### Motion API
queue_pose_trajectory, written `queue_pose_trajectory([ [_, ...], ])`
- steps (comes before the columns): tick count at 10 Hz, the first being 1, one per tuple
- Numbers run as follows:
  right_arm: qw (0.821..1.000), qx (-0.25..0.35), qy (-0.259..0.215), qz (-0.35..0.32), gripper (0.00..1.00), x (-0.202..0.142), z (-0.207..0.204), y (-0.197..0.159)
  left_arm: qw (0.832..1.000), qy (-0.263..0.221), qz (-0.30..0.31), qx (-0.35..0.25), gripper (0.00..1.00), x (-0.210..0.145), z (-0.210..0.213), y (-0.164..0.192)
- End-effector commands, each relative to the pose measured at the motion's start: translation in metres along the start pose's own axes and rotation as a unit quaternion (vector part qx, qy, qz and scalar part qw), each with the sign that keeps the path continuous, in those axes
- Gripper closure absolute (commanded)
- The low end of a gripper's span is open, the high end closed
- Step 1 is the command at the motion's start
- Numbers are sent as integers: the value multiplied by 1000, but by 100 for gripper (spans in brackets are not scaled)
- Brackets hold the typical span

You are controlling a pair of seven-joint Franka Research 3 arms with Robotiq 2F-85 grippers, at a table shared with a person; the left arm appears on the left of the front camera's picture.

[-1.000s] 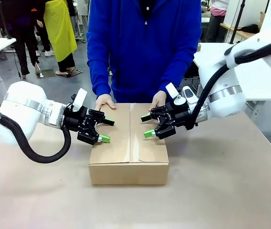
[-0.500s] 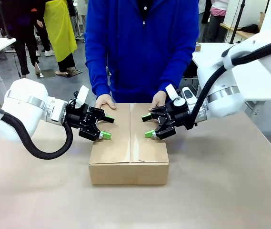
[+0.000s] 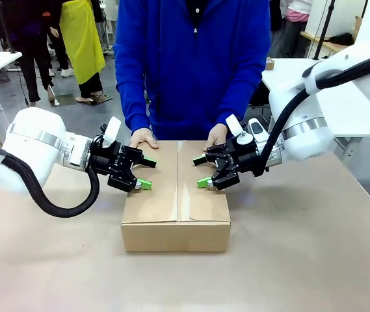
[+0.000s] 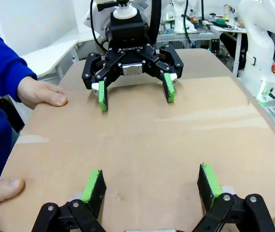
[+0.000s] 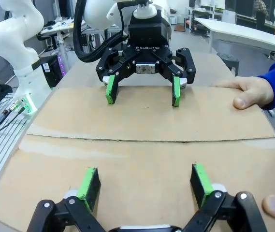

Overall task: Pack the gift set into the box.
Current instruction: Press and hold the closed box until the human finishes sealing it.

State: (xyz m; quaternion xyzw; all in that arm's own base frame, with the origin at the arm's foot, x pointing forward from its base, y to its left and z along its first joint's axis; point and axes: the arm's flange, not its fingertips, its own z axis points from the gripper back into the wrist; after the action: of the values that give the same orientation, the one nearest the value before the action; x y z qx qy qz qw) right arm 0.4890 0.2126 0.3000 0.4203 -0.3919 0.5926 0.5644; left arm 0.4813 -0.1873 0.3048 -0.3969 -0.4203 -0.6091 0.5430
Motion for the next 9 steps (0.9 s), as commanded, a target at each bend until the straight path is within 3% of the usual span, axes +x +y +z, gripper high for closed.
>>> queue_pose_trajectory([
  [1,1000,2,1,1,0,-1,-2,1,1000,-3,2,-3,0,-3,-1,-2],
  [9,1000,2,1,1,0,-1,-2,1,1000,-3,2,-3,0,-3,-1,-2],
])
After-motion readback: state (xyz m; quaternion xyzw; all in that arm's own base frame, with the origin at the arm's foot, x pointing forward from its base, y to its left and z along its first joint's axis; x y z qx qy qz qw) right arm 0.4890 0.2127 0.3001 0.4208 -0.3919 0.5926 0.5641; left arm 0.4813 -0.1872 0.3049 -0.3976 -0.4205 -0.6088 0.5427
